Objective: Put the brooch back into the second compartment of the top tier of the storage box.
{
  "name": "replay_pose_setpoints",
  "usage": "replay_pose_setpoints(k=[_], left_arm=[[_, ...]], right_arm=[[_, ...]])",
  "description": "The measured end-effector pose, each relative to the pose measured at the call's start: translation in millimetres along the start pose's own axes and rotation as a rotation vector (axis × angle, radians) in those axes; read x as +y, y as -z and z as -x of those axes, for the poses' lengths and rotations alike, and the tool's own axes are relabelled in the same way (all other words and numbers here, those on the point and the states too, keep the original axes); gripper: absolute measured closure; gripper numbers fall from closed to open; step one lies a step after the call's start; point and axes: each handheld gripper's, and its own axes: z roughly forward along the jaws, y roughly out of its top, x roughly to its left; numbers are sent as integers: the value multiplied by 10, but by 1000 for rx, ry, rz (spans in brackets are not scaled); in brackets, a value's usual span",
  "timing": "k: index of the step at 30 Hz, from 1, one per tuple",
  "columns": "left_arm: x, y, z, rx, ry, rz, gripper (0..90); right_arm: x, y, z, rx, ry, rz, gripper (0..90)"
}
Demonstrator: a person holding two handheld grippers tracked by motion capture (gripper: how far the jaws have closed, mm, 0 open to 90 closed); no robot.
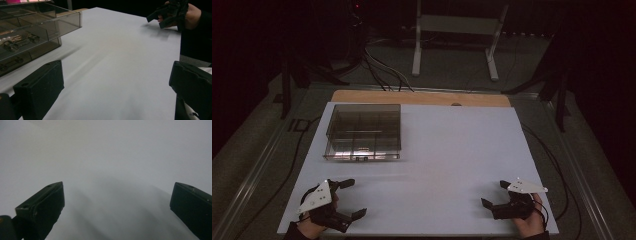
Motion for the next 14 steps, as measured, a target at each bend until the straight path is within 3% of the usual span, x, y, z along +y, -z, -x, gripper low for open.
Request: replay_pose_setpoints(k=[3,6,14], left_arm=[[-5,-4,1,0,1,-5,6],[0,-2,2,1,0,-1,6],[-3,-3,7,1,-2,-7,6]], right_arm=[[16,-2,18,11,-13,27,0],[26,-32,7,-1,13,10,0],[36,-69,-9,7,18,3,0]])
